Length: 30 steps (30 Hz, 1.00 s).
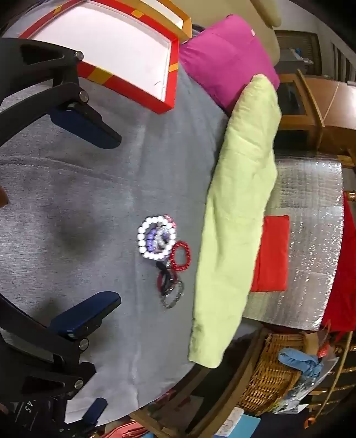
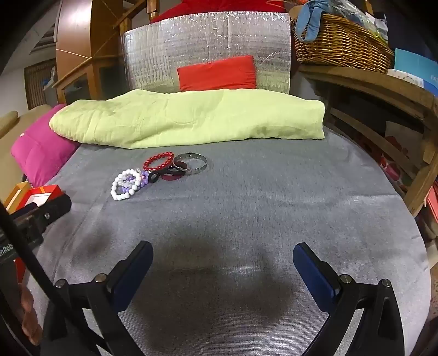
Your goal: Organize jewelry
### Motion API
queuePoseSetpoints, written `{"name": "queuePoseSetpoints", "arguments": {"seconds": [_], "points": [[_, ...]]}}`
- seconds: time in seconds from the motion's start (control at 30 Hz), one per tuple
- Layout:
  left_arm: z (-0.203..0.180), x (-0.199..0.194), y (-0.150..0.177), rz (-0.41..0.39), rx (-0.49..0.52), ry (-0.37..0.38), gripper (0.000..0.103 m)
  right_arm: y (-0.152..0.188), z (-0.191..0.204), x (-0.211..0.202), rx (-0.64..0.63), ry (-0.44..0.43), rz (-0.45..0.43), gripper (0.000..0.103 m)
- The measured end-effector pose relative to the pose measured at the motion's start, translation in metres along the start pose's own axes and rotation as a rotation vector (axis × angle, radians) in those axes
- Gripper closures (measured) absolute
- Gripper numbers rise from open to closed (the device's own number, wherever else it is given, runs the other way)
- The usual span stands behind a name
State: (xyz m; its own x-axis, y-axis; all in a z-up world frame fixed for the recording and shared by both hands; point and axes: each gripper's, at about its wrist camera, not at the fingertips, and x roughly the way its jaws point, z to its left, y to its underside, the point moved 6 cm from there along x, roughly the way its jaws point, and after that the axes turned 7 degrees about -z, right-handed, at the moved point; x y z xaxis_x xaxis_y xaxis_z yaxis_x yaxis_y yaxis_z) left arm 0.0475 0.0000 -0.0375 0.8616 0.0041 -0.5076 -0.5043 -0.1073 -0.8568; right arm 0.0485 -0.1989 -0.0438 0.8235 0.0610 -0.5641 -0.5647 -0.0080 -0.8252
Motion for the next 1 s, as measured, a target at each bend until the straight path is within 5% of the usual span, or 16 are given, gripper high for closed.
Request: {"name": "queuePoseSetpoints", "arguments": {"seconds": [0.2,1.0], "points": [[0.002,0.012,0.01,0.106,0.009,-0.018,0.0,-0.003,-0.003,-0.001,0.021,-0.018,0.017,0.0],[0.005,0.017,0.018,0.117,0.011,-0.032,0.0,0.001,0.004,0.001,-0.001,-0.013,-0.001,0.0]]}}
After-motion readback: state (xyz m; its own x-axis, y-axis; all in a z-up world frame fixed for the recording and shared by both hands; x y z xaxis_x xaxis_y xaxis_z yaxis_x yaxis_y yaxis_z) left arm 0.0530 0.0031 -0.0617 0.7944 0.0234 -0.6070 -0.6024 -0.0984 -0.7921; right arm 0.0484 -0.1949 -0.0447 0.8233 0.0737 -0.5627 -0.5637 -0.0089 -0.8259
